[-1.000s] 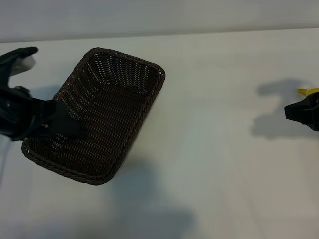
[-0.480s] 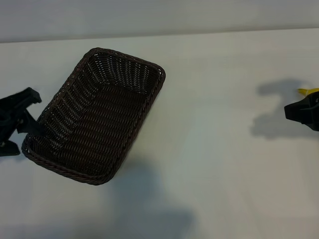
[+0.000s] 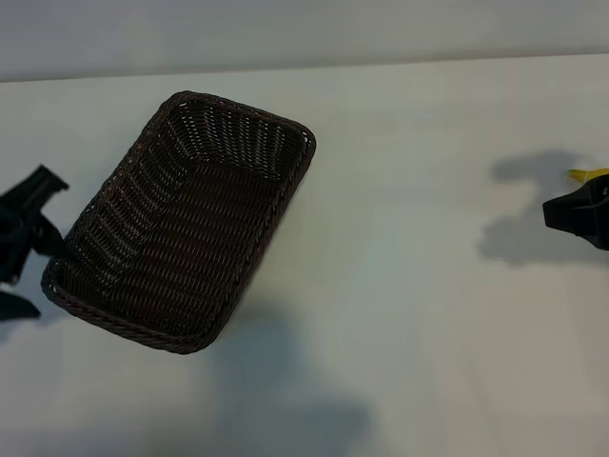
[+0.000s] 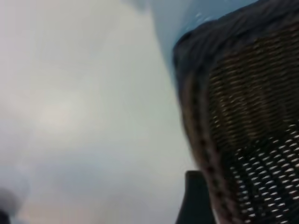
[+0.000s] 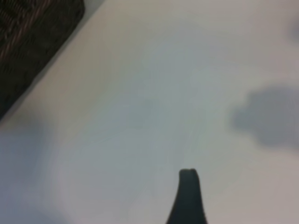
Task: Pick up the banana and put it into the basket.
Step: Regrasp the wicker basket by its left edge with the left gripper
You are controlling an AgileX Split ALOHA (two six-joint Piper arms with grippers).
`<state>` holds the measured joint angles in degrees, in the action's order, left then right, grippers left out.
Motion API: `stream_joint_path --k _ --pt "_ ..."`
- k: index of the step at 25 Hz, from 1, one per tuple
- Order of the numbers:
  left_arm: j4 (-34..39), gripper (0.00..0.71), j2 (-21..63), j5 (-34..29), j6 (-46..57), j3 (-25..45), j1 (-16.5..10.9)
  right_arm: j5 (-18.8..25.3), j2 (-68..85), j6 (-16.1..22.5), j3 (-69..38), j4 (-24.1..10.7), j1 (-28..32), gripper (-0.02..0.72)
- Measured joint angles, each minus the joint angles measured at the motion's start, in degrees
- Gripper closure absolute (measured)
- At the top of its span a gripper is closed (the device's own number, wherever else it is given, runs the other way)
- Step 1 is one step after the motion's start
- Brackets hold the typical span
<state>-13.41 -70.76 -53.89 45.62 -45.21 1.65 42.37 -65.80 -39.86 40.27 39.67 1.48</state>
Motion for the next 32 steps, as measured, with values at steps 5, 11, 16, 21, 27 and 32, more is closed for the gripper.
stream_joint_path --k 5,11,16,21,27,32 --pt "-0.16 0.151 -0.11 1.22 2.17 3.91 2.27 0.00 0.00 0.00 0.00 0.00 0.00 0.121" --pt "-0.35 0.151 -0.11 6.73 3.92 7.30 3.14 0.00 0.00 0.01 0.00 0.00 0.00 0.121" --pt "-0.35 0.151 -0.11 11.13 4.53 10.66 3.14 0.00 0.00 0.01 0.00 0.00 0.00 0.121" --pt "-0.35 0.151 -0.11 15.05 4.47 11.80 3.14 0.00 0.00 0.06 0.00 0.00 0.00 0.121" --pt "-0.35 0.151 -0.11 17.50 3.74 11.80 3.14 0.00 0.00 0.06 0.00 0.61 0.00 0.121" --pt "-0.35 0.151 -0.11 18.53 3.74 11.82 3.14 0.00 0.00 0.06 0.00 0.67 0.00 0.121"
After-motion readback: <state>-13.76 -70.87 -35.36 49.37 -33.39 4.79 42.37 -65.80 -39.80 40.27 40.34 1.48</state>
